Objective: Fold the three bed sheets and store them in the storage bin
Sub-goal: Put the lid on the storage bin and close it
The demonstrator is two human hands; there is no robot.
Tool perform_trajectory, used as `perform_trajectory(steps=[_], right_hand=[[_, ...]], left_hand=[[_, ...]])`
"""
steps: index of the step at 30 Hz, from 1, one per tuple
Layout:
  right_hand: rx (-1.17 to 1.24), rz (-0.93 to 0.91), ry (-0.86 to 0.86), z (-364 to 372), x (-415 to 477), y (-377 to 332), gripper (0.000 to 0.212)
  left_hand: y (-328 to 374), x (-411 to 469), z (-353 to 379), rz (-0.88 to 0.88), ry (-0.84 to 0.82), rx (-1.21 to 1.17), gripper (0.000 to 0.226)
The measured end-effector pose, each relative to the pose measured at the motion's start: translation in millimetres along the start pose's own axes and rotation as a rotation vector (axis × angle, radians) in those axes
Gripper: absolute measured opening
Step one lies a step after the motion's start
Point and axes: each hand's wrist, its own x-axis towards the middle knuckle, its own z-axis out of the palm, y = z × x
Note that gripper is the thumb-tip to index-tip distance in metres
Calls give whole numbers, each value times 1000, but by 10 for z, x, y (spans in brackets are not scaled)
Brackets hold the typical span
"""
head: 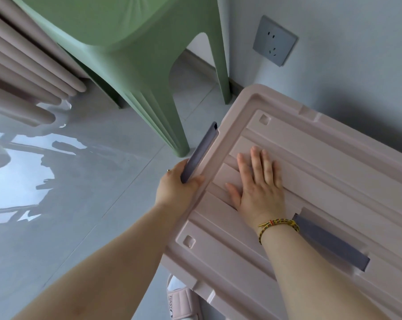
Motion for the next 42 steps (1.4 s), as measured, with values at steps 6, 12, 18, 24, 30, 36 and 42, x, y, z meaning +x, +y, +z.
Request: perform_trajectory(steps=[6, 12, 18, 24, 30, 36, 42], right_hand=[[12, -10, -18, -26, -13, 23, 62], [128, -45, -285, -286, -10, 70, 66], [194, 268, -10, -665, -606, 560, 44], [241, 650, 63, -983, -1810, 1541, 46], [554, 1170, 57, -969, -2788, 2400, 60], [1516, 1507, -185, -688, -3319, 2625, 101], [1890, 1466, 29, -477, -3180, 2576, 101]], left_hand=[[11, -57, 67, 62, 36, 71, 34], [81, -152, 129, 44, 46, 271, 45], [359, -735, 465, 323, 55, 513, 52], [799, -1754, 1648, 718, -355, 711, 55], [851, -2191, 2561, 715, -517, 1150, 90], [839, -2186, 2685, 649, -469, 1340, 99], [869, -2208, 2753, 616, -470, 1458, 92]])
